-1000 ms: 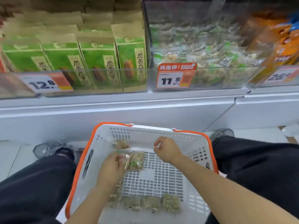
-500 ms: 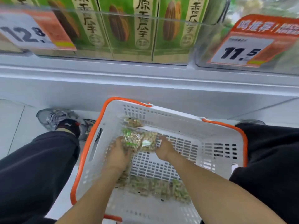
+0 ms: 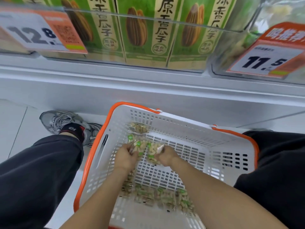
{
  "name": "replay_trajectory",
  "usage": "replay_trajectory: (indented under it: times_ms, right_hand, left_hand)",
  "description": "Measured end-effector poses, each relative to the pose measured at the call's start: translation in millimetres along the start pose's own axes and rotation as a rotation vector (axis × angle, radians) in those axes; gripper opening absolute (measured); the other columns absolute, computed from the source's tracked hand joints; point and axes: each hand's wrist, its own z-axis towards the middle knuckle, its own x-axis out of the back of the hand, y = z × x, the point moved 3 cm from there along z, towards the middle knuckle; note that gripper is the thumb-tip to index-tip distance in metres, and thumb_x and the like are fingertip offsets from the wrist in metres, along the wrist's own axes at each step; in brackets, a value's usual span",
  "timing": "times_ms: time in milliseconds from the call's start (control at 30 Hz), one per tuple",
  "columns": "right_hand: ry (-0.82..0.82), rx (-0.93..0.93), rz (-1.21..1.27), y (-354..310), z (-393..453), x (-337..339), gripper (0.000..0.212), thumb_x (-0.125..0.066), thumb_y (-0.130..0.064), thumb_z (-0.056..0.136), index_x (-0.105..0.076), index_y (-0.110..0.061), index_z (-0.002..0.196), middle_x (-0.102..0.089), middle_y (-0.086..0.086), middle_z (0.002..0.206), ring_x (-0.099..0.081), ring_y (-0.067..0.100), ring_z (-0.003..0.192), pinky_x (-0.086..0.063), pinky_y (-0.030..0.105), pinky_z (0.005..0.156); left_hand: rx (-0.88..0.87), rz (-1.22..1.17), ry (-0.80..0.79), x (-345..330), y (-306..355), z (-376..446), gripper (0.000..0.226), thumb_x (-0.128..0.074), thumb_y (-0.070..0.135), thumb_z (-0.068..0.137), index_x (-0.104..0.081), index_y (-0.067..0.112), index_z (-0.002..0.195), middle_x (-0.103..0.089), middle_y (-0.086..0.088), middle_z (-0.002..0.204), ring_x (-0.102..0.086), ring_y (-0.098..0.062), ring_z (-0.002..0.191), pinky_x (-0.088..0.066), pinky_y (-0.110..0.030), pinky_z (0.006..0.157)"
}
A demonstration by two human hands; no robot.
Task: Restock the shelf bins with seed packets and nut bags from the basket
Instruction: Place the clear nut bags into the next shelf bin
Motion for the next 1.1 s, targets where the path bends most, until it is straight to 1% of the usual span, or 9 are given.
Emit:
replay_trajectory:
  times_ms: [167,267,333,400,467,567,733,933,1100]
  right_hand:
    - [0.034,0.095,-0.130,-8,-19,17,0.025,-0.066,-0.021,0.093,-0.056,-0.009,0.113,-0.062,0.008,0.106,-0.059,0.022,0.093,-0.043,0.028,0.072]
    - [-0.002,0.171,-0.257,-24,-45,38,0.019,-0.065,-0.024,0.092,-0.056,-0.013,0.080,-0.057,0.007,0.077,-0.053,0.020,0.070,-0.038,0.031,0.061]
    - [-0.034,0.236,-0.388,-38,-77,59,0.026,-0.063,-0.021,0.093,-0.051,-0.015,0.071,-0.052,0.001,0.065,-0.050,0.017,0.060,-0.039,0.024,0.053]
    - [-0.063,0.247,-0.417,-47,-104,83,0.015,-0.066,-0.020,0.093,-0.059,-0.012,0.083,-0.057,-0.001,0.068,-0.055,0.011,0.055,-0.048,0.018,0.048]
    - [-0.141,0.272,-0.401,-60,-130,101,0.012,-0.067,-0.016,0.094,-0.066,-0.005,0.098,-0.066,0.005,0.079,-0.064,0.014,0.063,-0.063,0.031,0.067]
    - [-0.274,0.298,-0.367,-87,-178,122,0.019,-0.064,-0.010,0.096,-0.064,-0.002,0.114,-0.069,0.012,0.092,-0.069,0.020,0.072,-0.063,0.037,0.074]
    - [-0.380,0.480,-0.403,-128,-277,161,0.037,-0.068,-0.009,0.093,-0.057,-0.004,0.128,-0.067,0.018,0.105,-0.070,0.024,0.082,-0.062,0.034,0.075]
    - [-0.280,0.849,-0.018,-141,-333,192,0.048,-0.068,0.007,0.087,-0.056,-0.006,0.131,-0.059,0.023,0.131,-0.064,0.042,0.114,-0.059,0.046,0.088]
    - [-0.158,0.923,0.372,-139,-317,195,0.053,-0.074,-0.003,0.077,-0.057,-0.003,0.127,-0.065,0.022,0.126,-0.068,0.033,0.112,-0.059,0.048,0.088]
  left_hand:
    - [-0.027,0.020,-0.032,13,11,-17,0.020,-0.064,0.012,0.091,-0.046,0.013,0.083,-0.050,-0.004,0.072,-0.054,-0.028,0.074,-0.043,-0.032,0.066]
    - [-0.039,-0.037,-0.054,29,27,-31,0.033,-0.068,0.011,0.090,-0.042,0.026,0.076,-0.053,-0.004,0.078,-0.064,-0.031,0.081,-0.056,-0.035,0.077]
    - [-0.029,-0.114,-0.084,38,40,-45,0.025,-0.067,0.006,0.090,-0.050,0.023,0.081,-0.058,-0.009,0.086,-0.061,-0.024,0.072,-0.057,-0.024,0.061]
    - [-0.053,-0.113,-0.126,50,52,-62,0.023,-0.065,0.004,0.090,-0.053,0.017,0.076,-0.061,-0.013,0.087,-0.058,-0.018,0.067,-0.051,-0.019,0.053]
    - [-0.088,-0.118,-0.169,68,66,-79,0.025,-0.066,0.003,0.089,-0.051,0.015,0.072,-0.057,-0.007,0.074,-0.055,-0.014,0.059,-0.048,-0.024,0.055]
    - [-0.127,-0.107,-0.207,107,92,-106,0.013,-0.068,0.005,0.088,-0.058,0.012,0.093,-0.055,-0.008,0.074,-0.050,-0.010,0.047,-0.044,-0.020,0.049]
    - [-0.323,-0.097,-0.219,157,141,-152,0.040,-0.077,0.009,0.083,-0.060,0.010,0.119,-0.062,-0.002,0.076,-0.058,-0.004,0.055,-0.047,-0.017,0.050]
    - [-0.619,-0.191,-0.101,190,218,-200,0.003,-0.061,0.034,0.093,-0.059,0.035,0.091,-0.067,0.008,0.091,-0.062,-0.004,0.085,-0.053,-0.019,0.069]
    - [-0.732,-0.276,-0.150,181,254,-194,0.020,-0.058,0.019,0.096,-0.057,0.018,0.075,-0.057,0.014,0.059,-0.050,-0.003,0.054,-0.042,-0.020,0.061]
